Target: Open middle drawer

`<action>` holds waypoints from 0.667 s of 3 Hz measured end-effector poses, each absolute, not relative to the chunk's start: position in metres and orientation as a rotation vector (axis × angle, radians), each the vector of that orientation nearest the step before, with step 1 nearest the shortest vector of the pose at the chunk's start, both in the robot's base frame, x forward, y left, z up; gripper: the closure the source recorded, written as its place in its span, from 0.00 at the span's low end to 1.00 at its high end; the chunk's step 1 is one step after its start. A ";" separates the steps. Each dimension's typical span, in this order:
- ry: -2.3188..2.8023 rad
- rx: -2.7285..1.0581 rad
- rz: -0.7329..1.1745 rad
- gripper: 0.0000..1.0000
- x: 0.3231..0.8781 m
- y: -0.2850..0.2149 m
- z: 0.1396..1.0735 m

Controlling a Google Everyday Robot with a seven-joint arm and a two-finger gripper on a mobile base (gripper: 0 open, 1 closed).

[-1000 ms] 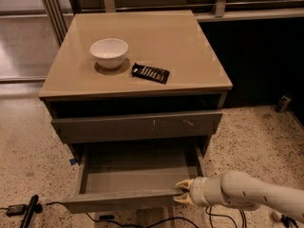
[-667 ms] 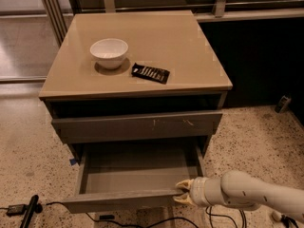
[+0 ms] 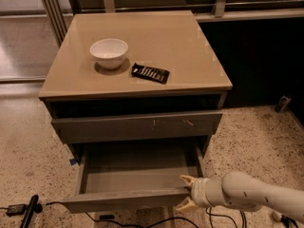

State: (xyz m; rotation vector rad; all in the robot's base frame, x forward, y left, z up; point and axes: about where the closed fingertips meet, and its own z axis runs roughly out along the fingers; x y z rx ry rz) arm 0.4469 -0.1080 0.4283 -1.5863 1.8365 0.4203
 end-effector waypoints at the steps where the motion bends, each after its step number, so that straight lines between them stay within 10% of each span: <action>1: 1.836 -1.586 0.420 0.00 0.447 -0.108 0.428; 2: 1.836 -1.586 0.420 0.19 0.447 -0.108 0.428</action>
Offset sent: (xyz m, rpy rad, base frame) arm 0.0000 0.0000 0.0000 0.0000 0.0000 0.0000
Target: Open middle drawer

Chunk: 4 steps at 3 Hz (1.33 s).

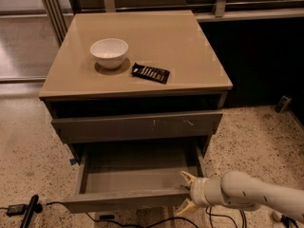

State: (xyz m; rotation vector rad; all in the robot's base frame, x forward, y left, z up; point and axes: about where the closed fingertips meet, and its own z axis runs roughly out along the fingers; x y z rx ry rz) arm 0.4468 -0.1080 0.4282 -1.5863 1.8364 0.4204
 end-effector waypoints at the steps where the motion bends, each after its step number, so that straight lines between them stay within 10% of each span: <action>1: 1.836 -1.586 0.420 0.42 0.447 -0.108 0.428; 3: 1.826 -1.541 0.422 0.96 0.425 -0.125 0.432; 4: 1.820 -1.540 0.426 0.98 0.421 -0.124 0.435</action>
Offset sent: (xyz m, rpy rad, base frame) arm -0.0122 -0.0124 0.0003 0.0192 -0.0055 -0.0218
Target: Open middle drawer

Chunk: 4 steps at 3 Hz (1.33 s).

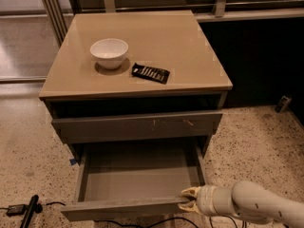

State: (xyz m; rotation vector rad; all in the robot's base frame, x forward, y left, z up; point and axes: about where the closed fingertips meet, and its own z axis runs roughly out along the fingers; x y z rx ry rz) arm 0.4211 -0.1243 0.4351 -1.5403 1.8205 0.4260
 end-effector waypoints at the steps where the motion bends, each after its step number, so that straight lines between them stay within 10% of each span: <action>1: 1.820 -1.540 0.426 0.76 0.421 -0.124 0.435; 4: 1.820 -1.540 0.426 0.00 0.421 -0.124 0.435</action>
Offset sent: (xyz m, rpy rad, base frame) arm 0.0000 0.0000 0.0000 0.0000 0.0000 0.0000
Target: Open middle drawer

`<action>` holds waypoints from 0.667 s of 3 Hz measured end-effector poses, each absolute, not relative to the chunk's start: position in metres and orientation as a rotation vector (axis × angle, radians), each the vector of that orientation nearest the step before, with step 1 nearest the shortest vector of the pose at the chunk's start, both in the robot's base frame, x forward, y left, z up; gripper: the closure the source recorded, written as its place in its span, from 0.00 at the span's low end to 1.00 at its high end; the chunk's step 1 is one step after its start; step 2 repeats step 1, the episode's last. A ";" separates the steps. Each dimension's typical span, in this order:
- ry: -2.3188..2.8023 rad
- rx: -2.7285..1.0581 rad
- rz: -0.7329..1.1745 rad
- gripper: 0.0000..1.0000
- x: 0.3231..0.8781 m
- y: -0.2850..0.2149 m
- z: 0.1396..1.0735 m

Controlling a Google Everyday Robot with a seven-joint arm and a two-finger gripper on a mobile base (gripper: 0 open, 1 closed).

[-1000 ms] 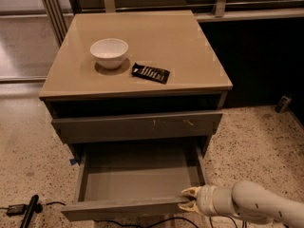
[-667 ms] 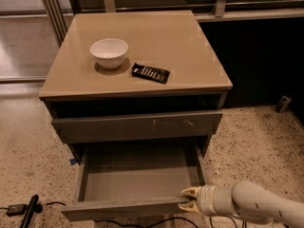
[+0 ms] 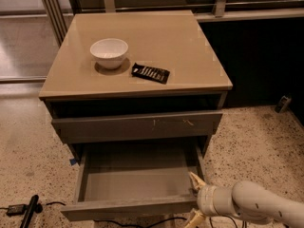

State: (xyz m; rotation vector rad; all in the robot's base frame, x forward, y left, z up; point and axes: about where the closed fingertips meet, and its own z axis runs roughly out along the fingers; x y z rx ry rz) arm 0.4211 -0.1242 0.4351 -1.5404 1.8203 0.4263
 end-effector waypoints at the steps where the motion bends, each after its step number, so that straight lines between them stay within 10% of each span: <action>1: 1.820 -1.540 0.426 0.00 0.421 -0.124 0.435; 2: 1.820 -1.540 0.426 0.00 0.421 -0.124 0.435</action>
Offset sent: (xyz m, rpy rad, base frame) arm 0.0000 0.0000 0.0000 0.0000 0.0000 0.0000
